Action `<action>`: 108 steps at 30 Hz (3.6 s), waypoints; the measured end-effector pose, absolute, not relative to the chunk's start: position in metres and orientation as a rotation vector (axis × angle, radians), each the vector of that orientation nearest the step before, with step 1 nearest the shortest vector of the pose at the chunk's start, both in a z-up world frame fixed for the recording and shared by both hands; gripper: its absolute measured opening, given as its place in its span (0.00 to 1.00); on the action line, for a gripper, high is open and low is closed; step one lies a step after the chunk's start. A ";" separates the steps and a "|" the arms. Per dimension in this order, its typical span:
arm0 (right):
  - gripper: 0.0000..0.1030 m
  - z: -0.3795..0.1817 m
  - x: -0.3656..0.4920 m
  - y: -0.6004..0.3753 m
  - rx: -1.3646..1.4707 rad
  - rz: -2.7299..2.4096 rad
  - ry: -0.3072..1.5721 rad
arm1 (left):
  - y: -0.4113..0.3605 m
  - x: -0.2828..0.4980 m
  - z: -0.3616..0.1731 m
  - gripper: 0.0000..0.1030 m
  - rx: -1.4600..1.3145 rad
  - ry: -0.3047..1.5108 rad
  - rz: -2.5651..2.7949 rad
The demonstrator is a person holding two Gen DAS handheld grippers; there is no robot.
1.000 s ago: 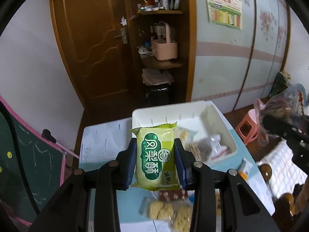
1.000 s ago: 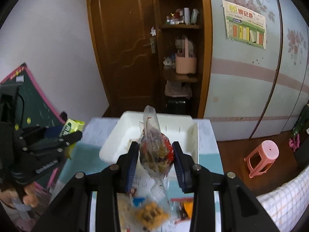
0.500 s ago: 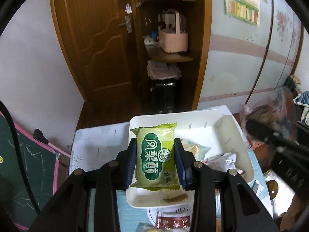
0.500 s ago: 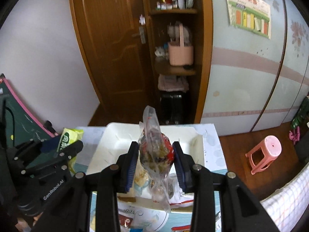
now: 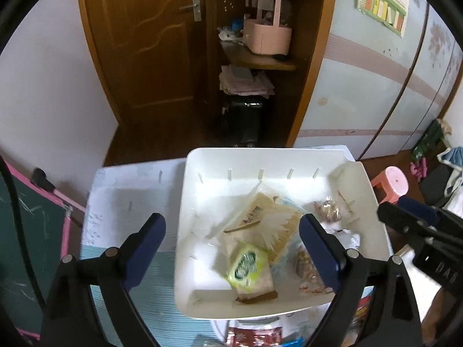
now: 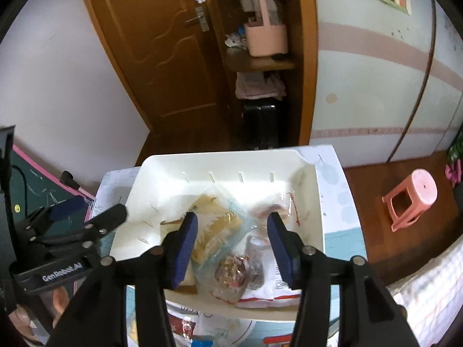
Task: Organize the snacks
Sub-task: 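Open both grippers over the white bin and withdraw toward the table, then grasp the yellow printed snack bag with the right gripper while the left moves over the Cookies pack, then grasp the red Cookies pack with the left gripper while the right lifts the yellow bag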
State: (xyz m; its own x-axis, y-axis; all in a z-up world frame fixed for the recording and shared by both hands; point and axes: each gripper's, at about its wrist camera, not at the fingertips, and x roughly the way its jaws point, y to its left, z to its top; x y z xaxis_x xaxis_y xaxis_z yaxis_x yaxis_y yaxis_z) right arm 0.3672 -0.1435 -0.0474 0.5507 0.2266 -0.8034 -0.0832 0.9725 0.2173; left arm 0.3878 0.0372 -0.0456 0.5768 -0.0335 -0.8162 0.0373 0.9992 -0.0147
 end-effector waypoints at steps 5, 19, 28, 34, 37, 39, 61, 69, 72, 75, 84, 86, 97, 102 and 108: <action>0.49 -0.038 0.355 -0.151 0.193 0.182 0.968 | 0.041 0.370 -0.030 0.90 -0.010 0.910 -0.050; 0.49 0.013 0.270 -0.147 0.118 0.216 0.891 | 0.036 0.272 0.018 0.90 0.061 0.770 -0.084; 0.64 0.025 0.204 -0.152 0.131 0.236 0.852 | 0.022 0.187 0.030 0.90 0.138 0.750 -0.160; 0.74 0.020 0.168 -0.155 0.137 0.250 0.844 | 0.024 0.139 0.023 0.91 0.142 0.717 -0.193; 0.79 0.010 0.157 -0.155 0.140 0.235 0.861 | 0.025 0.120 0.015 0.93 0.123 0.714 -0.200; 0.80 -0.002 0.151 -0.155 0.145 0.228 0.884 | 0.025 0.110 0.006 0.94 0.117 0.710 -0.194; 0.81 -0.190 0.171 -0.167 0.577 0.205 1.195 | 0.006 0.094 -0.201 0.95 -0.097 1.067 -0.062; 0.58 -0.204 0.172 -0.160 0.583 0.244 1.154 | 0.001 0.098 -0.216 0.95 -0.085 1.118 -0.051; 0.46 -0.195 0.166 -0.166 0.541 0.261 1.111 | 0.006 0.101 -0.222 0.95 -0.105 1.150 -0.038; 0.43 -0.189 0.150 -0.169 0.446 0.216 1.088 | 0.009 0.102 -0.225 0.95 -0.110 1.160 -0.029; 0.42 -0.197 0.109 -0.185 0.417 0.232 1.051 | 0.007 0.095 -0.222 0.90 -0.067 1.176 -0.052; 0.42 -0.197 0.105 -0.185 0.407 0.238 1.042 | 0.007 0.092 -0.221 0.83 -0.063 1.172 -0.066; 0.43 -0.194 0.099 -0.175 0.348 0.240 1.025 | 0.009 0.083 -0.211 0.49 -0.072 1.155 -0.133; 0.43 -0.194 0.098 -0.173 0.321 0.238 1.018 | 0.007 0.081 -0.213 0.89 -0.055 1.196 -0.153; 0.43 -0.196 0.097 -0.172 0.332 0.263 1.023 | -0.003 0.078 -0.221 0.91 0.045 1.244 -0.125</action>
